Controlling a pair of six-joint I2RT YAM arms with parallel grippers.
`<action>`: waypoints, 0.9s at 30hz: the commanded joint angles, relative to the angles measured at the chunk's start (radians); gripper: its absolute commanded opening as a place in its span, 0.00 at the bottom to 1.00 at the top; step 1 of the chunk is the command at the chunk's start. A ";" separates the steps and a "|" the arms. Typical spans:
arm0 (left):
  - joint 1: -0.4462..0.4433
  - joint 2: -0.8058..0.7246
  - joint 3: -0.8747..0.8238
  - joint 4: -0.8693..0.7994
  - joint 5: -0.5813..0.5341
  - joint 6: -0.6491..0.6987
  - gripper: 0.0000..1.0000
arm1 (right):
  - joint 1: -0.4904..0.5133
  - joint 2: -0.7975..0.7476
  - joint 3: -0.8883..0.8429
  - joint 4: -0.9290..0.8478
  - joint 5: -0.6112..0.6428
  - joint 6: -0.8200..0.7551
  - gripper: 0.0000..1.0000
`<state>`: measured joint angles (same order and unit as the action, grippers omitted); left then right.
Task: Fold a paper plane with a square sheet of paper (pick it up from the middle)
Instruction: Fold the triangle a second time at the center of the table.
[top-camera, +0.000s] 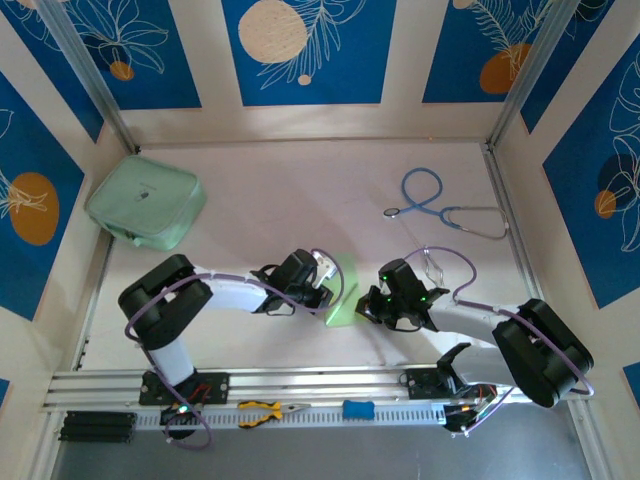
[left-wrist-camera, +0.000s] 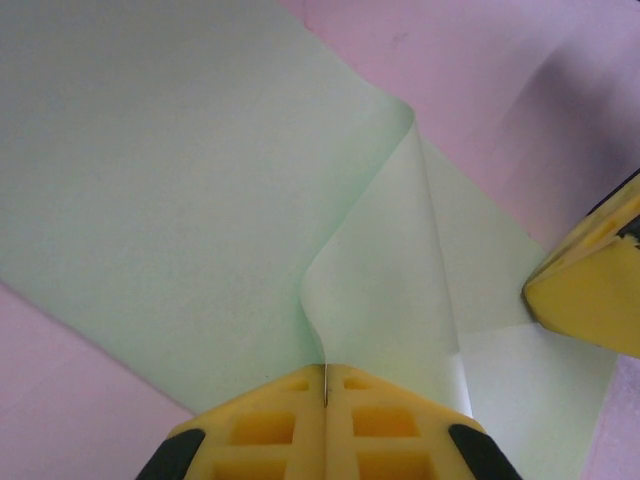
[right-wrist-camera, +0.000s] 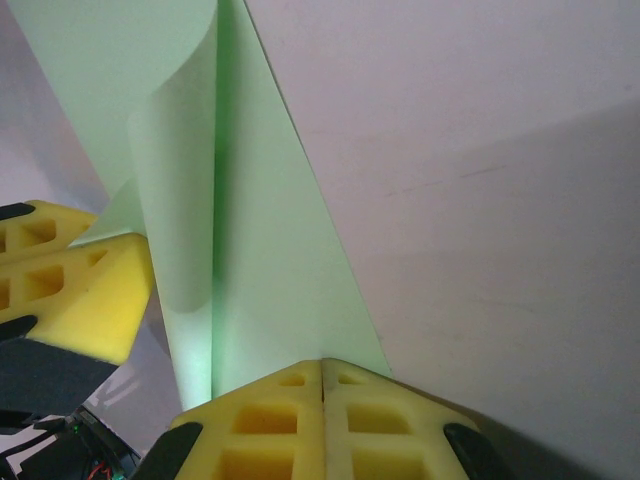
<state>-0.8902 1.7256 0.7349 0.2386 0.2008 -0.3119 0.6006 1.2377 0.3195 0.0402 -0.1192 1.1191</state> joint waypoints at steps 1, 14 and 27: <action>0.012 0.019 0.018 -0.033 0.000 0.007 0.00 | -0.008 0.000 -0.027 -0.063 0.023 0.001 0.00; 0.012 0.022 0.016 -0.041 0.000 -0.007 0.00 | -0.016 -0.037 -0.016 -0.031 0.008 -0.011 0.00; 0.012 0.032 0.015 -0.032 0.027 -0.044 0.00 | -0.010 -0.002 0.014 0.227 -0.119 0.039 0.00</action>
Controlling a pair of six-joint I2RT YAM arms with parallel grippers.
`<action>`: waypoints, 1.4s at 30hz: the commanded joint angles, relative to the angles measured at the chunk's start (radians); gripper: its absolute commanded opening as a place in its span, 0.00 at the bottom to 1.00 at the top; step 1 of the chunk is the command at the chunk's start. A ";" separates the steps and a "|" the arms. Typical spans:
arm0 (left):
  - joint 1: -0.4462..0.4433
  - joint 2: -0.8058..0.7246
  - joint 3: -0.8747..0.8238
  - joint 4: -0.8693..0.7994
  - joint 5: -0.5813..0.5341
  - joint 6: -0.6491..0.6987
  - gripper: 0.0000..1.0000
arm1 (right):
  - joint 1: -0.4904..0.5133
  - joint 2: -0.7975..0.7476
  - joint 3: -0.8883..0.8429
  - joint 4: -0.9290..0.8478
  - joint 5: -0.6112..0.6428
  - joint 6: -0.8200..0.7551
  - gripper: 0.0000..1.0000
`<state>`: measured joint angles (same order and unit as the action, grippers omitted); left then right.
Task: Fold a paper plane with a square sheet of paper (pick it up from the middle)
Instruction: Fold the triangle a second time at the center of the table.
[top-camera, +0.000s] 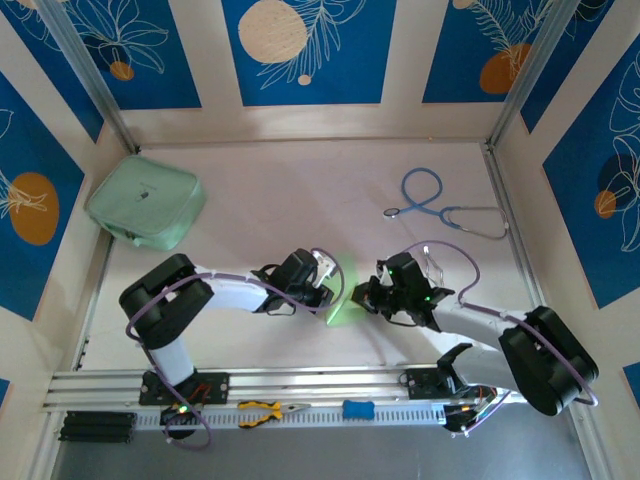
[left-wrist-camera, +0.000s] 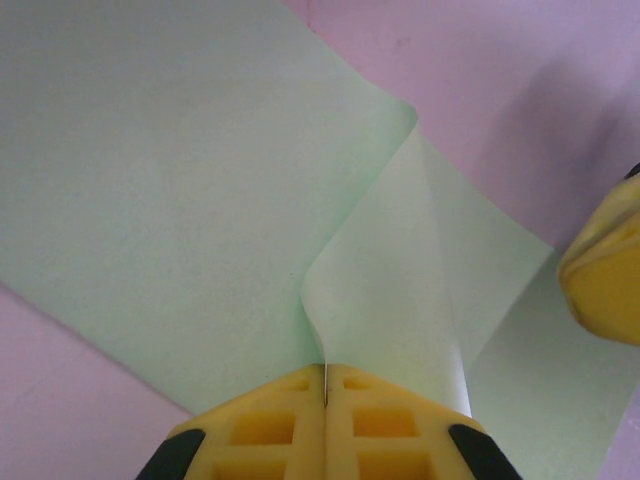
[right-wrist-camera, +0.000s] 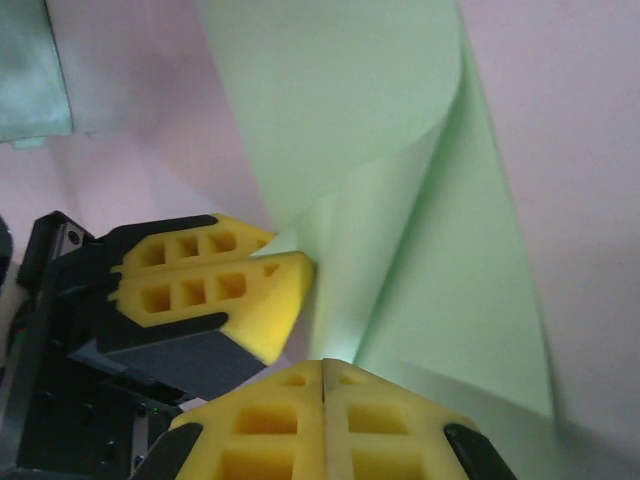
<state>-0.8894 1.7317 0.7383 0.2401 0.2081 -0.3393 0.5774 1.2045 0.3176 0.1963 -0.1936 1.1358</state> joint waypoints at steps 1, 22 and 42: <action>0.012 0.026 0.011 -0.035 0.023 -0.017 0.00 | 0.021 0.047 0.020 0.078 -0.043 0.025 0.00; 0.011 0.031 0.032 -0.060 0.068 -0.020 0.00 | 0.043 0.027 0.019 -0.072 0.047 0.038 0.00; 0.012 0.033 0.033 -0.056 0.071 -0.024 0.00 | 0.031 -0.031 -0.017 0.027 -0.010 0.045 0.00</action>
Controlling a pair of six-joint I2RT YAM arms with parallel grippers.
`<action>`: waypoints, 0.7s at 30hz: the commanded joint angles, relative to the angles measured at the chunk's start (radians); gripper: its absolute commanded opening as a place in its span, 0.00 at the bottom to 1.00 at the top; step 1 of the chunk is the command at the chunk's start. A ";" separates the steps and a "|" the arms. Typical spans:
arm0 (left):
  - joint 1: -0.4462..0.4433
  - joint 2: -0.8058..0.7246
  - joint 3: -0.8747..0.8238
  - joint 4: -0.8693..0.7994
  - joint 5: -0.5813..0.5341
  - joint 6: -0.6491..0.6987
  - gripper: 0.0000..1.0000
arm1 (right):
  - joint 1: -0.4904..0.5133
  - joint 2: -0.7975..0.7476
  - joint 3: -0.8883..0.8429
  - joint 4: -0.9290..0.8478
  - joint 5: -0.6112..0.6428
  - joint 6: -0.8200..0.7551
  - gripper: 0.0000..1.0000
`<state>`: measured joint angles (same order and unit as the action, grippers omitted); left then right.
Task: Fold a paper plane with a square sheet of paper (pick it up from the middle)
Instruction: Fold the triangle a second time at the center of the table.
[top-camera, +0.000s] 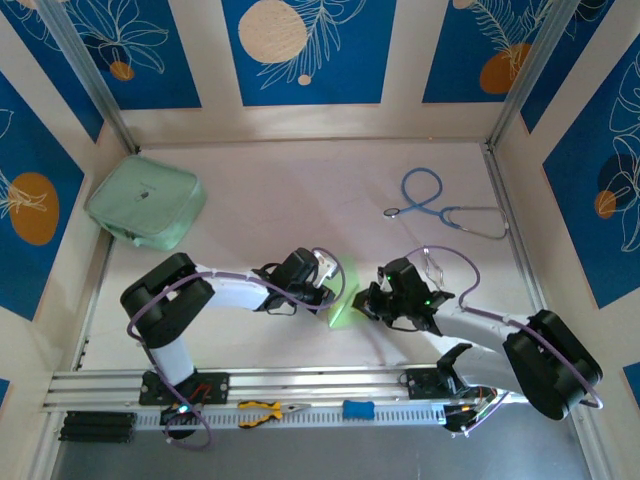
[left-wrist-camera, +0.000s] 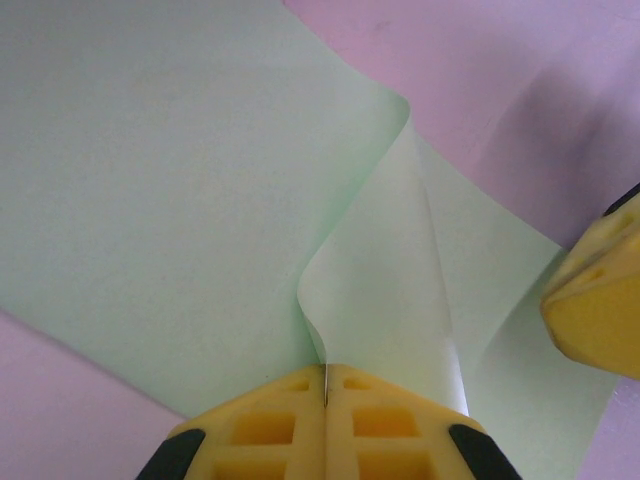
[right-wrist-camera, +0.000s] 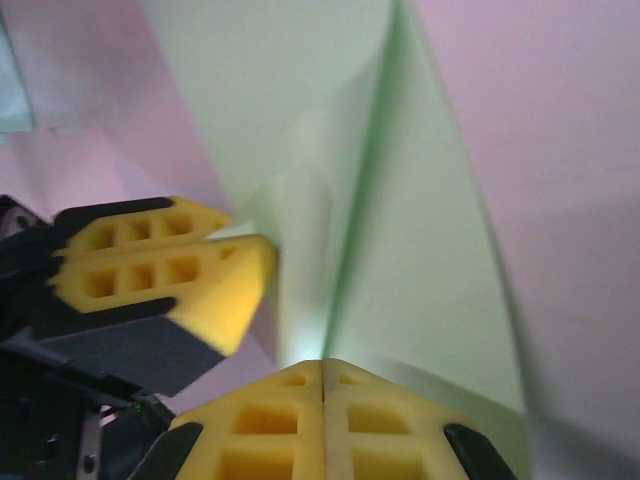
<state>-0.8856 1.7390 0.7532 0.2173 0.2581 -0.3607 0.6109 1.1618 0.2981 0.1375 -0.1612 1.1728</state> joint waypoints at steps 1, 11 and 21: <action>0.008 0.026 0.018 -0.034 0.021 -0.002 0.00 | 0.000 0.028 0.007 0.113 -0.051 0.012 0.00; 0.009 0.035 0.021 -0.031 0.028 -0.004 0.00 | 0.009 0.183 0.051 0.255 -0.089 0.043 0.00; 0.008 0.033 0.023 -0.033 0.032 -0.004 0.00 | 0.009 0.261 0.075 0.241 -0.087 0.049 0.00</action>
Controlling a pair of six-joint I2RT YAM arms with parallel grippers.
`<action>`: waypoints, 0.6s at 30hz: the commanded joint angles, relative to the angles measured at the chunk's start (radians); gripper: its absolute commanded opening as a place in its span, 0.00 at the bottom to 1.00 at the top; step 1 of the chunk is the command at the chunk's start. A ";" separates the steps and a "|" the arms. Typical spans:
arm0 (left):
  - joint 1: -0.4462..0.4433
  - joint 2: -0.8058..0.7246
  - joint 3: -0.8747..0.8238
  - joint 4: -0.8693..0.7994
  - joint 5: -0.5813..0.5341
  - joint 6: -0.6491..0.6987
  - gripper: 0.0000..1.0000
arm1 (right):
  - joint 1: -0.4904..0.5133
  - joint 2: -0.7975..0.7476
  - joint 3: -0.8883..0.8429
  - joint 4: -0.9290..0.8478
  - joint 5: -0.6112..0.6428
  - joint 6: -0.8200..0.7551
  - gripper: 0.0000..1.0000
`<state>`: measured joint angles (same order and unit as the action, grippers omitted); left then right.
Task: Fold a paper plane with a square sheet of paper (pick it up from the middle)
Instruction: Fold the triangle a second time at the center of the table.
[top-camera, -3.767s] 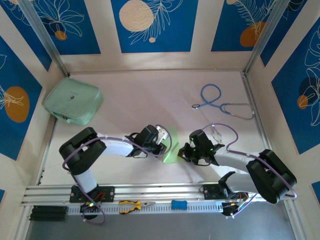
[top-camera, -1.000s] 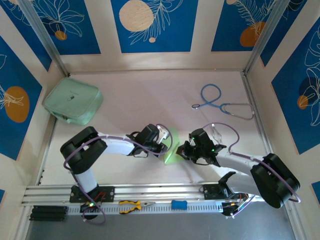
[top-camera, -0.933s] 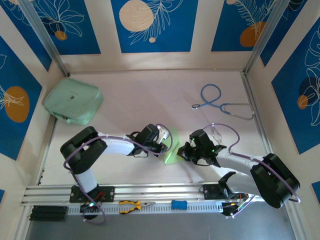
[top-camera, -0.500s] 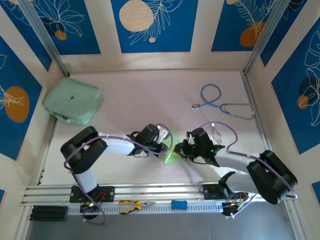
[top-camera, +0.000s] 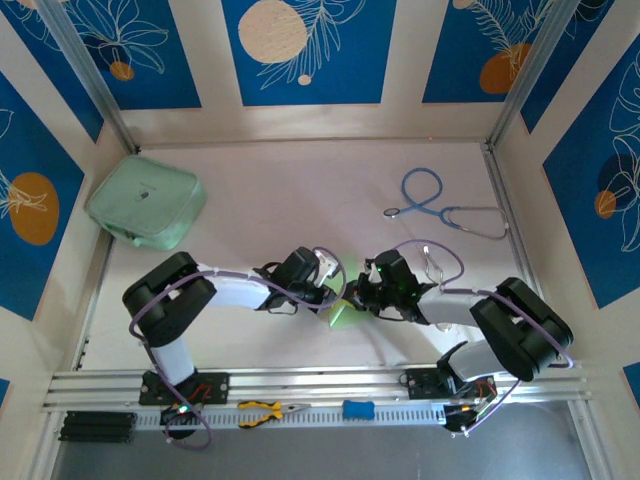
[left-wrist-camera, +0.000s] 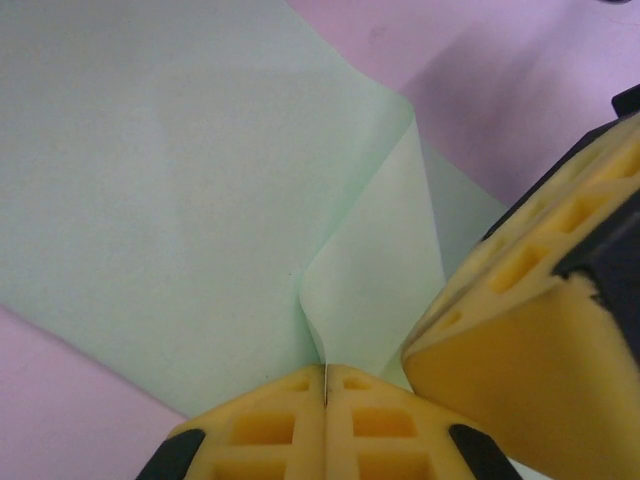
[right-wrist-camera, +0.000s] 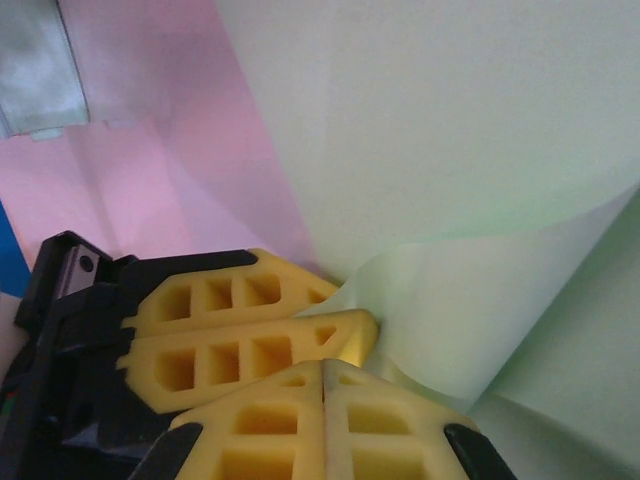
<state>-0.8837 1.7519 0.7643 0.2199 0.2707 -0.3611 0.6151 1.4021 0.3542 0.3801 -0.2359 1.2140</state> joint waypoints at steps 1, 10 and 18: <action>0.007 0.019 0.011 -0.036 0.018 -0.004 0.00 | 0.003 0.026 0.015 -0.007 -0.008 0.009 0.00; 0.008 0.013 0.011 -0.046 0.019 0.004 0.00 | -0.006 0.031 -0.050 -0.034 0.006 0.012 0.00; 0.008 0.020 0.023 -0.072 0.036 0.013 0.01 | -0.015 0.028 -0.067 -0.037 0.007 0.012 0.00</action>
<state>-0.8837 1.7519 0.7692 0.2077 0.2810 -0.3603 0.6071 1.4364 0.3119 0.3855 -0.2363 1.2144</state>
